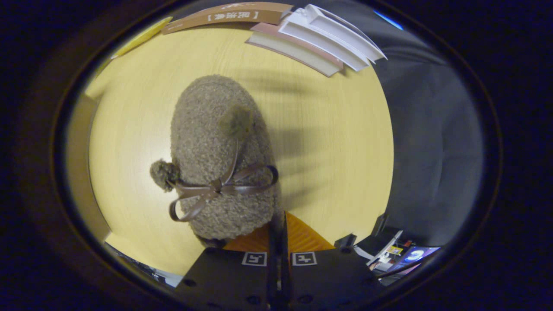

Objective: Open the storage box then place both shoes into the box .Put the left shoe in first, then the right shoe, with the right side of both shoes facing outward in a uniform manner.

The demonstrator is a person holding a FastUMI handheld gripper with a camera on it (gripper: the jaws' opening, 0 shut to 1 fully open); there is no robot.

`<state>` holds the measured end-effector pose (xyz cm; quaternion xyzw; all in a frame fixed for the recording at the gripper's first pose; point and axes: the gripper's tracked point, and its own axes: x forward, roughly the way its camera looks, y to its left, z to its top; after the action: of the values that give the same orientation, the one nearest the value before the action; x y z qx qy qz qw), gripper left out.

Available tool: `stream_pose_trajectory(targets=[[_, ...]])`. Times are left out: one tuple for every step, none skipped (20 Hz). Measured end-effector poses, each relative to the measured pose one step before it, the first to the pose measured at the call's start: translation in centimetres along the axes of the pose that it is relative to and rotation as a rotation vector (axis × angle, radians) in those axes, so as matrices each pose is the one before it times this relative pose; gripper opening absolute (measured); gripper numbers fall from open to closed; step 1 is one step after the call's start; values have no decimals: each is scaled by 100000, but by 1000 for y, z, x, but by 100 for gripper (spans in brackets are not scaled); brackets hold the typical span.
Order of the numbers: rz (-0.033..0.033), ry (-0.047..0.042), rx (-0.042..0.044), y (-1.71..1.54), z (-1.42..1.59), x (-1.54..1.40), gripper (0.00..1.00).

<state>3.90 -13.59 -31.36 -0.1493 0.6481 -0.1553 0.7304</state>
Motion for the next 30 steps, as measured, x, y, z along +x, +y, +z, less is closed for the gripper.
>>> stream_pose_trajectory(targets=[[-728, -690, -680, 56, -8, 113, 7], [-690, -1552, -2075, 132, 135, -182, 6], [-756, -922, -1223, -144, 126, -32, 6], [-593, -846, -637, -27, -111, -18, 5], [-433, -1352, -100, -32, 2, 17, 4], [-453, -1172, 566, 9, 65, -22, 4], [-524, -1151, 894, -59, 41, 4, 4], [-445, -1110, 620, -14, 35, -35, 4], [-454, -1412, 906, -23, 68, -105, 4], [-117, -1265, 1327, -87, 101, -310, 4], [-89, -1305, 1817, -105, -20, -207, 3], [-225, -470, 1925, -89, -273, -443, 4], [-800, -493, 1464, -291, 23, -548, 4], [-1438, -768, 717, -385, -13, -771, 4], [-2153, -852, 397, -496, -11, -760, 3], [-2678, -279, -158, -643, -59, -881, 3], [-1942, -248, 80, -488, -58, -867, 3], [-1046, -492, 1068, -291, 88, -970, 3], [-961, -580, 1433, -239, 151, -952, 3], [-1201, -641, 1306, -266, 200, -1119, 3], [-1583, -823, 1159, -333, 299, -1083, 3], [-2407, -1269, 1237, -390, 333, -1243, 3], [-2468, -738, 1525, -358, 207, -1337, 4], [-1825, -860, 1035, -125, 67, -1326, 3], [-1233, -816, 1138, 5, 239, -1471, 3], [-799, -970, 1077, 109, 216, -1471, 3], [-437, -1044, 761, 219, 354, -1593, 3], [-330, -750, 261, 303, 340, -1439, 3], [-290, -605, 125, 378, 336, -1646, 4], [-285, -883, -40, 464, 315, -1534, 4]])
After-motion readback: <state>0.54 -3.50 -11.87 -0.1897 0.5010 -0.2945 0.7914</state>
